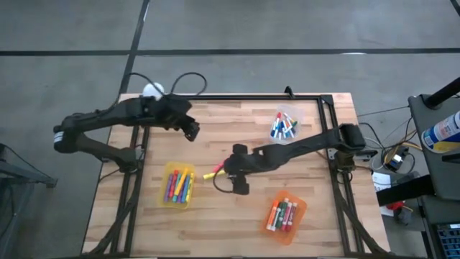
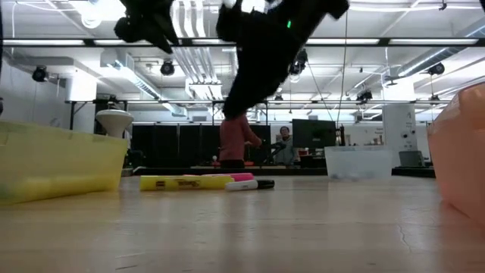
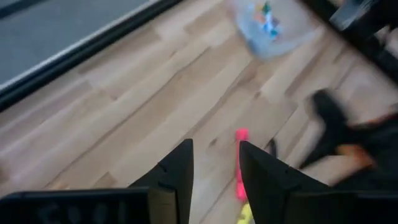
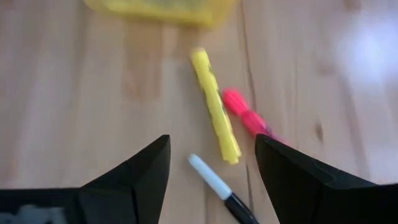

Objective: Pick & Place Markers
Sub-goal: Put the large yellow highlighter pen into the yellow bin, then put the large dark pink highlighter pen into the yellow bin

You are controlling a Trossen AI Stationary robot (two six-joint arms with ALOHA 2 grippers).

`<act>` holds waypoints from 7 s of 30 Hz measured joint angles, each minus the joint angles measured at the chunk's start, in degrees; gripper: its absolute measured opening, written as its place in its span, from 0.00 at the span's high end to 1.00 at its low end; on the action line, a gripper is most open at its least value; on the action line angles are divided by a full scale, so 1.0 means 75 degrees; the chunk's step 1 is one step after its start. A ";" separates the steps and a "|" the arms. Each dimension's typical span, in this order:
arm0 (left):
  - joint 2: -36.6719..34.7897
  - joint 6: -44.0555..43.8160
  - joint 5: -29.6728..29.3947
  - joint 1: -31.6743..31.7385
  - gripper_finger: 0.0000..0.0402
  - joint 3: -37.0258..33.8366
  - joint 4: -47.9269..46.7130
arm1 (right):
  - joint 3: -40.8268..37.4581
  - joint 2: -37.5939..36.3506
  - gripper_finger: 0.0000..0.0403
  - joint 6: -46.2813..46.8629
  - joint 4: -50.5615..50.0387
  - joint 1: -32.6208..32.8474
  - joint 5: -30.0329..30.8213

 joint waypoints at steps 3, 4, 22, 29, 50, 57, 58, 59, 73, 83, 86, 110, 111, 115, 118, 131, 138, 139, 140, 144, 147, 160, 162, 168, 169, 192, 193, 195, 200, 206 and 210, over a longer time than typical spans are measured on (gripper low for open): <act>-0.0443 -0.0022 -0.0003 0.0000 0.70 -0.0001 0.0096 | 0.0092 0.0512 0.44 0.0000 0.0001 -0.0121 -0.0134; -0.0566 -0.0028 -0.0006 0.0000 0.70 -0.0001 0.0139 | 0.0145 0.0685 0.44 0.0000 0.0005 -0.0145 -0.0234; -0.1740 -0.0022 0.0058 -0.0015 0.70 -0.0001 0.0440 | 0.1547 0.2380 0.46 -0.0366 -0.0201 -0.0625 -0.0662; -0.1795 -0.0278 0.0064 -0.0015 0.70 -0.0001 0.0481 | 0.1550 0.2599 0.62 -0.0420 -0.0463 -0.0813 -0.1577; -0.1725 0.1139 0.0908 -0.0012 0.70 -0.0109 0.2562 | 0.1726 0.0165 0.88 0.1291 -0.1419 -0.0995 -0.1641; -0.1708 0.1778 0.1918 -0.0017 0.70 -0.0109 0.3431 | 0.1722 -0.1129 0.88 0.1557 -0.0937 -0.1024 0.0129; -0.1708 0.1851 0.1922 -0.0017 0.70 -0.0109 0.3477 | 0.1722 -0.1265 0.88 0.1588 -0.0766 -0.1021 0.0320; -0.1708 0.1974 0.1934 -0.0017 0.70 -0.0114 0.3484 | 0.1722 -0.1396 0.88 0.1608 -0.0637 -0.1015 0.0487; -0.1432 0.1922 0.2110 -0.0026 0.70 -0.0401 0.4145 | 0.1719 -0.1880 0.88 0.1138 0.1337 -0.0996 0.1064; -0.0928 0.1607 0.2577 -0.0023 0.70 -0.0401 0.5155 | 0.1719 -0.1877 0.88 0.1166 0.1694 -0.1068 0.1038; -0.0832 0.1457 0.2632 -0.0026 0.70 -0.0401 0.5237 | 0.1719 -0.1874 0.88 0.1174 0.1679 -0.1059 0.1032; -0.1655 0.1167 0.2584 0.0038 0.87 -0.0401 0.3543 | 0.1685 -0.1868 0.46 0.1340 -0.0567 -0.1047 0.1055; -0.1715 0.1023 0.2584 0.0036 0.87 -0.0401 0.3198 | 0.1668 -0.1868 0.46 0.1342 -0.0751 -0.1047 0.1080; -0.1808 0.0631 0.2696 -0.0001 0.87 -0.0414 0.1416 | 0.1617 -0.1868 0.45 0.1439 -0.1131 -0.1053 0.1202; -0.1796 0.0178 0.2719 -0.0009 0.87 -0.0509 0.0002 | 0.1603 -0.1868 0.45 0.1434 -0.1085 -0.1061 0.1466; -0.1818 -0.2139 0.4378 -0.0474 0.86 -0.3261 -0.0897 | 0.1596 -0.1868 0.44 0.1203 -0.1037 -0.1088 0.2033; -0.1807 -0.3029 0.5235 -0.0677 0.86 -0.4743 0.1004 | 0.1573 -0.1868 0.44 0.1174 -0.1029 -0.1124 0.2060; -0.1800 -0.3176 0.5316 -0.0676 0.86 -0.4911 0.1317 | 0.1564 -0.1868 0.44 0.1174 -0.1029 -0.1138 0.2061; -0.1791 -0.3365 0.5370 -0.0676 0.85 -0.5060 0.1599 | 0.1552 -0.1868 0.44 0.1176 -0.1029 -0.1149 0.2060; -0.1718 -0.3723 0.5301 -0.0679 0.78 -0.5560 0.2121 | 0.1498 -0.1868 0.44 0.1182 -0.1014 -0.1174 0.2060; -0.1656 -0.3764 0.5395 -0.0679 0.69 -0.5862 0.2060 | 0.1453 -0.1868 0.44 0.1203 -0.1011 -0.1190 0.2058; -0.1694 -0.3630 0.5602 -0.0673 0.57 -0.5579 0.2447 | 0.0535 -0.1868 0.44 0.1039 -0.0363 -0.1225 0.1770; -0.1708 -0.3518 0.5582 -0.0673 0.57 -0.5364 0.2622 | 0.0251 -0.1868 0.44 0.0840 -0.0108 -0.1254 0.1392; -0.1713 -0.3231 0.5142 -0.0673 0.57 -0.4690 0.2917 | -0.0670 -0.1864 0.44 -0.0007 0.0779 -0.1442 0.0190; -0.1715 -0.3157 0.5064 -0.0673 0.57 -0.4582 0.2917 | -0.0764 -0.1859 0.44 -0.0028 0.0796 -0.1475 0.0163; -0.2076 -0.2515 0.4368 -0.0662 0.57 -0.2785 0.3007 | -0.1001 -0.0341 0.45 -0.1523 0.0992 -0.2213 -0.1811; -0.2130 -0.2542 0.4344 -0.0662 0.57 -0.2754 0.3019 | -0.0841 -0.0169 0.46 -0.1600 0.0760 -0.2219 -0.1830; -0.2246 -0.2576 0.4250 -0.0662 0.57 -0.2747 0.3030 | -0.0511 0.0187 0.46 -0.1791 0.0361 -0.2219 -0.1830; -0.2556 -0.2600 0.3993 -0.0662 0.57 -0.2750 0.3061 | 0.0409 0.1093 0.50 -0.2101 -0.0556 -0.2216 -0.2251; -0.2889 -0.2670 0.3769 -0.0662 0.57 -0.2752 0.3059 | 0.1309 0.2122 0.54 -0.2335 -0.1307 -0.2158 -0.2369; -0.3061 -0.2774 0.3739 -0.0662 0.57 -0.2752 0.3054 | 0.1608 0.2495 0.57 -0.2346 -0.1448 -0.2160 -0.2243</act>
